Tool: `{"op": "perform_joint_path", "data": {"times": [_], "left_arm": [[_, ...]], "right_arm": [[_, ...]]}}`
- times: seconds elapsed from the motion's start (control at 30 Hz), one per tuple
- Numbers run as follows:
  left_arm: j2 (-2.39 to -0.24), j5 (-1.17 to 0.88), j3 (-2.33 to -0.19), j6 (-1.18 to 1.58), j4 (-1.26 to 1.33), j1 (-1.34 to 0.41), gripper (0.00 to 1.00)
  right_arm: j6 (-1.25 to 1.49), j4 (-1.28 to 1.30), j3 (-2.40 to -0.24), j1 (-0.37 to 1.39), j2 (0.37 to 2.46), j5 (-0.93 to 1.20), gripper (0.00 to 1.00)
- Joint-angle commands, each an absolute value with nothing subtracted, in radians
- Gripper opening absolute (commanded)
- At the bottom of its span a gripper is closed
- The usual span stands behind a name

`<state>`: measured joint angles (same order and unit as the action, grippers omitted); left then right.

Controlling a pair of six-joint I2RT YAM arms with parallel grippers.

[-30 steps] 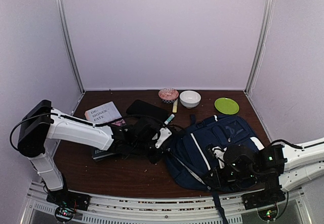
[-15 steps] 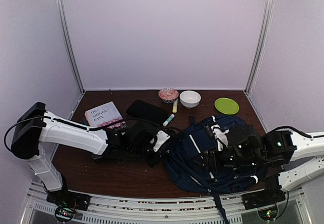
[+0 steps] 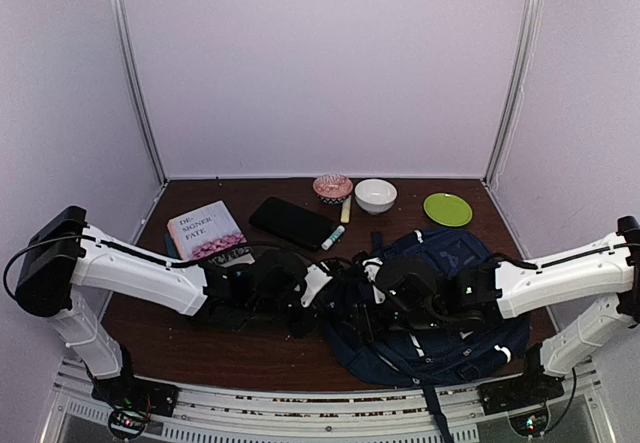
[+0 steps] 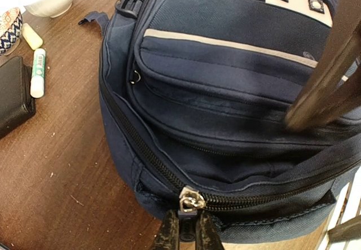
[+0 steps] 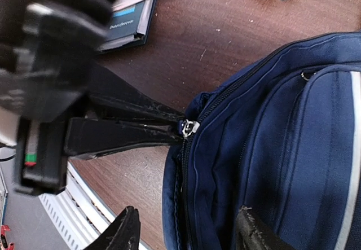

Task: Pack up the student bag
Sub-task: Unzip the student bag at the center of the board.

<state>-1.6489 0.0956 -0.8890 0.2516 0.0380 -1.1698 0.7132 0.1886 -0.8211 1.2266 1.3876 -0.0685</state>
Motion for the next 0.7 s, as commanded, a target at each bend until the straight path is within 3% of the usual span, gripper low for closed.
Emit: {"op": "perform_joint_path", "data": {"times": [0.0,0.13,0.43,0.67], "left_arm": [[-1.616,0.1,-0.875,0.271,0.104,-1.185,0.0],[-1.601,0.104,-0.861,0.273,0.103,-1.187,0.0],[-1.601,0.119,-0.842,0.281,0.101,-1.187,0.0],[-1.62,0.134,-0.861,0.282,0.091,-1.187,0.0]], "right_arm": [[0.721,0.123,-0.863,1.219,1.471,-0.053,0.56],[0.726,0.131,-0.874,1.217,1.531,-0.045,0.49],[0.697,0.162,-0.828,1.225,1.488,-0.041,0.0],[0.65,0.215,-0.754,1.266,1.355,-0.008,0.0]]}}
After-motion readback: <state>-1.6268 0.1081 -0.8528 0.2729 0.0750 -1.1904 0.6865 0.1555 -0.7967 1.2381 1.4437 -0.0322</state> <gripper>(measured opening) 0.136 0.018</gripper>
